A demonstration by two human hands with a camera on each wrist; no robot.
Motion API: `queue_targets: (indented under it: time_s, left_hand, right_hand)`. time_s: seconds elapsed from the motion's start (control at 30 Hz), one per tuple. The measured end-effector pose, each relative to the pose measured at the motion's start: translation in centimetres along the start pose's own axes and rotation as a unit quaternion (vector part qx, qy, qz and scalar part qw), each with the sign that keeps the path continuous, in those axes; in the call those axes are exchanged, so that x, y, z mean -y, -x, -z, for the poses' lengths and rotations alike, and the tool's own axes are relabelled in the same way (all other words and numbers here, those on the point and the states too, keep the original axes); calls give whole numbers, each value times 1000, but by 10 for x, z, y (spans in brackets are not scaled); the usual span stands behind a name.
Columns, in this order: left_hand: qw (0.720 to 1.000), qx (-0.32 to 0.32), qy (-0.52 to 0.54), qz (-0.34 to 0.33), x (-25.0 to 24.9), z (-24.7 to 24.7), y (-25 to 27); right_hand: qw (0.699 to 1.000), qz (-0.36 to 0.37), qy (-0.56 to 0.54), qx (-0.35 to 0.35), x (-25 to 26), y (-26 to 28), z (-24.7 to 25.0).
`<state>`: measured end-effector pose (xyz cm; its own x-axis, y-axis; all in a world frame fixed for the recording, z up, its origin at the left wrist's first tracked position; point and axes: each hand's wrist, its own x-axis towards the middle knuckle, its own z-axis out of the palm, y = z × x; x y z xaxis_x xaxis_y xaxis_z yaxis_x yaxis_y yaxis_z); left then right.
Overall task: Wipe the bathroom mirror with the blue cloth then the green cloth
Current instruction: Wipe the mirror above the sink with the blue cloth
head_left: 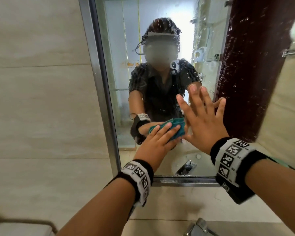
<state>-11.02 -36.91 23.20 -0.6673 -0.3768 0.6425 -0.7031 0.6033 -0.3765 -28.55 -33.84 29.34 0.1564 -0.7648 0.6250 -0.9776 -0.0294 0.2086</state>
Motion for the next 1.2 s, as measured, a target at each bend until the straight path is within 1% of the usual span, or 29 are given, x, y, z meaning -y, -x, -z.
queue_targets:
  time_s: [0.03,0.1,0.17,0.2,0.23,0.3,0.37,0.4,0.43,0.47,0.5,0.53,0.57,0.6,0.63,0.67,0.7,0.73,0.77,0.8,0.83,0.9,0.97,1.07,1.13,1.2]
  left_hand:
    - [999,30,-11,-14,-2,-6,9]
    - [997,70,-16,-14,-1,-8,17]
    - [996,84,-9,-26,5,-1,14]
    - [997,77,3,-25,10,6,11]
    - [998,61,16,-11,16,13,6]
    - [998,15,38,50,28,28,-3]
    - [991,-28,55,116,36,38,-9]
    - [988,-41,61,139,38,40,-11]
    - [985,-50,66,148,39,39,-12]
    - [986,-52,67,141,38,36,-11]
    - [989,-50,63,121,35,32,-7]
    - [994,-35,54,87,32,27,-2]
    - [998,5,45,48,28,22,6]
    - [997,70,40,20,23,18,15]
    - [989,148,23,3,18,14,26]
    - [977,212,-5,-3,15,7,38]
    - [968,250,-29,-1,12,2,48]
    - [961,272,-42,9,10,-3,55]
    - [962,269,-42,14,10,-5,60]
    - [968,246,-39,10,11,-8,62]
    - [979,200,-33,4,13,-11,63]
    - [993,114,-30,23,17,-6,62]
    - [994,70,-23,81,28,2,58]
    - [988,1,-4,155,38,17,46]
    - [985,-18,-13,170,40,17,44]
    - [991,0,-15,137,35,1,52]
  right_hand:
    - [1000,2,-1,0,0,0,0]
    - [1000,3,-4,1,0,-1,-1]
    - [1000,2,-4,10,0,0,1]
    - [1000,2,-5,16,0,0,2]
    - [1000,2,-6,22,1,0,4]
    - [1000,1,-6,31,1,-1,5]
    - [999,0,-5,34,1,-1,6]
    - [999,0,-6,34,1,-1,5]
    - [1000,0,-7,31,1,-1,5]
    - [1000,0,-8,24,0,-1,4]
    - [1000,1,-10,15,0,0,3]
    - [1000,2,-12,4,0,0,2]
    - [1000,3,-14,-8,0,2,2]
    - [1000,3,-19,-23,0,4,-1]
    - [999,1,-26,-39,2,8,-4]
    - [998,-1,-33,-53,5,14,-9]
    - [997,1,-39,-65,9,21,-15]
    - [996,6,-42,-76,12,29,-22]
    - [995,10,-42,-85,15,37,-30]
    - [995,9,-39,-88,16,44,-38]
    - [996,4,-33,-86,17,49,-45]
    - [997,-10,-11,-77,18,54,-55]
    - [997,-19,10,-72,18,54,-60]
    - [997,-21,19,-66,20,51,-62]
    - [997,-22,26,-63,20,51,-62]
    - [997,-22,38,-58,20,52,-63]
